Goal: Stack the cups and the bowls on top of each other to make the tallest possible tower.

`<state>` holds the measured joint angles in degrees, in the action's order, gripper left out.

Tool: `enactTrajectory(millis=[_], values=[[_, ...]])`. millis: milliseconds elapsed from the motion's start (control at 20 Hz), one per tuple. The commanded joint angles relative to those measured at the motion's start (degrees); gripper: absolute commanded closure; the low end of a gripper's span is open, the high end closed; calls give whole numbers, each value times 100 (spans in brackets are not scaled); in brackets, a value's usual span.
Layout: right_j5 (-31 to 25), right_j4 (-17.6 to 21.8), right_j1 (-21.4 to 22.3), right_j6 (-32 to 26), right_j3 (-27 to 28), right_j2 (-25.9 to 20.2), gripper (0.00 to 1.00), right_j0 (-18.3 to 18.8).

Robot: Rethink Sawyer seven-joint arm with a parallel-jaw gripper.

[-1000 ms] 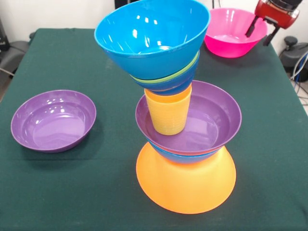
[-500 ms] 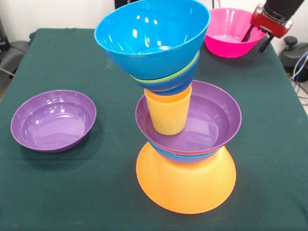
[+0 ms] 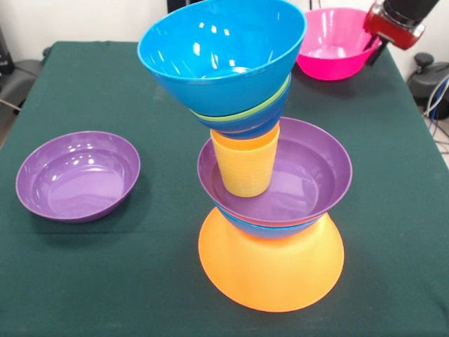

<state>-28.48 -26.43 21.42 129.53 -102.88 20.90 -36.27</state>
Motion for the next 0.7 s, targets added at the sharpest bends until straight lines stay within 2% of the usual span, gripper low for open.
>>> enactTrajectory(millis=[50,300,550,700], values=[[-1569,371,621,560,742,-38,100,520],[-1689,425,327,816,1506,169,100,506],[-2502,558,578,898,1930,449,100,463],[-2744,625,698,817,2100,529,100,490]])
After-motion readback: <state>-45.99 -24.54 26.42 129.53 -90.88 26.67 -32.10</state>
